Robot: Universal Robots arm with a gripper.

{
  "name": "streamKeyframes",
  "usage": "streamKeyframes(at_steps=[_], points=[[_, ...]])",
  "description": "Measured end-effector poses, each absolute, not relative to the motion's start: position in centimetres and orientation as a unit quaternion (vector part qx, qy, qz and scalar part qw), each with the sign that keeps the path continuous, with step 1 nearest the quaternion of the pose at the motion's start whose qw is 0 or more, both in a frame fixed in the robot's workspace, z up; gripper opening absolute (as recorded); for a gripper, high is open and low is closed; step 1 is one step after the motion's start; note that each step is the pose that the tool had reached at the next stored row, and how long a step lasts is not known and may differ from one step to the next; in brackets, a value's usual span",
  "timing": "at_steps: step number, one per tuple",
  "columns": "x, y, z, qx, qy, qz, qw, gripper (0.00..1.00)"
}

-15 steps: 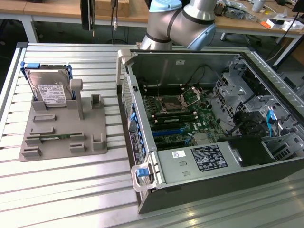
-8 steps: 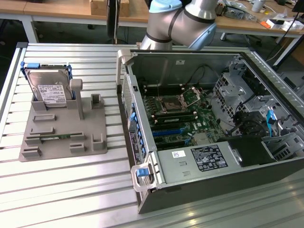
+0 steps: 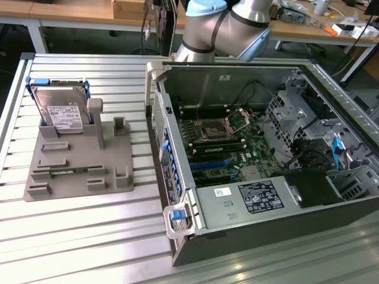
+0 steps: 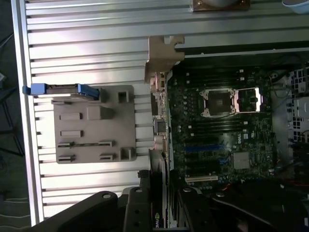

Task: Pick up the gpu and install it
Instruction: 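Pick up the gpu and move the gpu toward the slot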

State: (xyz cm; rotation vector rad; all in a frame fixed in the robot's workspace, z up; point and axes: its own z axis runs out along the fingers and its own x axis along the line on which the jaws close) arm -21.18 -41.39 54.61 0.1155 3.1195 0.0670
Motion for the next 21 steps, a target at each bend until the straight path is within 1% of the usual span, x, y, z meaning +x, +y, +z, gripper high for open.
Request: streamKeyframes(at_steps=[21], points=[[-15.2,-41.8,53.1,0.037,0.999,0.021,0.008,0.27]])
